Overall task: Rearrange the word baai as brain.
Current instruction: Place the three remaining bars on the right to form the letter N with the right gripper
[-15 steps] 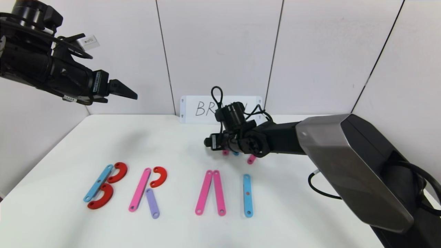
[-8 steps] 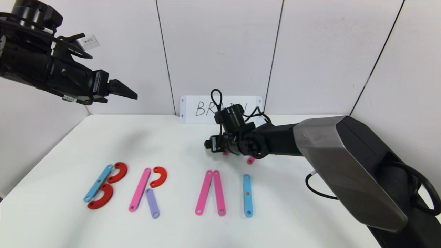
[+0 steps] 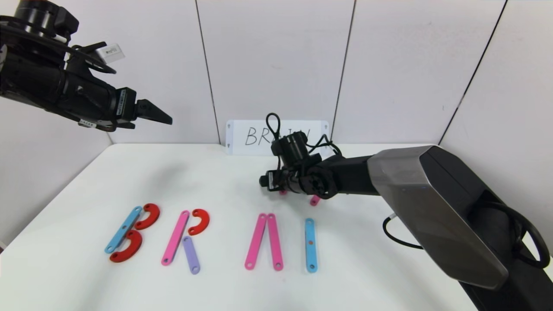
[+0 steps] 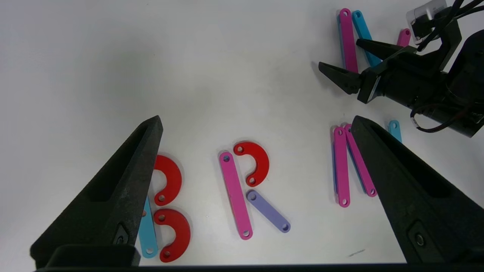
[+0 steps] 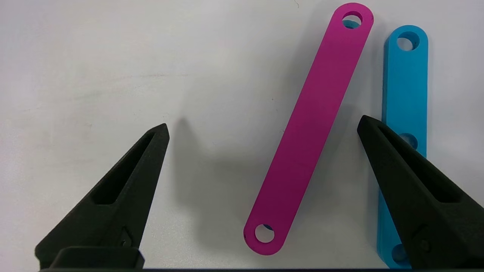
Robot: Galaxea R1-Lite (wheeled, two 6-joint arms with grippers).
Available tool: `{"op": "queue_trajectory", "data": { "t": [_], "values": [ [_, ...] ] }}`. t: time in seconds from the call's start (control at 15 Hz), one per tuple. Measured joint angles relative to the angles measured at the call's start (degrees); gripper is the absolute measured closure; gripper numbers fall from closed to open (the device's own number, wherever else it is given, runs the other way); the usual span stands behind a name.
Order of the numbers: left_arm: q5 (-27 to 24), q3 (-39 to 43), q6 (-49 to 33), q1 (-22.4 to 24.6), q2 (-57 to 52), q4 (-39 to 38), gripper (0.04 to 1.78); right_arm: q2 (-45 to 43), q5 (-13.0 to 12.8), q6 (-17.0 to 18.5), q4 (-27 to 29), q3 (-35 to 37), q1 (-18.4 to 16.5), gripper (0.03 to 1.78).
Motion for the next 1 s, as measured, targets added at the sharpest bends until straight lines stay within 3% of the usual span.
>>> {"op": "queue_trajectory", "data": {
  "t": [0.27,0.73,1.0],
  "values": [
    [0.0,0.0,0.0,0.0,0.0,0.0,0.08,0.4,-0.7,-0.6,0.1,-0.6,-0.1,0.34],
    [0.0,0.0,0.0,0.0,-0.2,0.0,0.08,0.9,-0.7,-0.5,0.2,-0.9,-0.1,1.46],
    [-0.1,0.0,0.0,0.0,-0.2,0.0,0.08,0.8,-0.7,-0.4,0.2,-0.8,-0.1,1.51]
  ]
}}
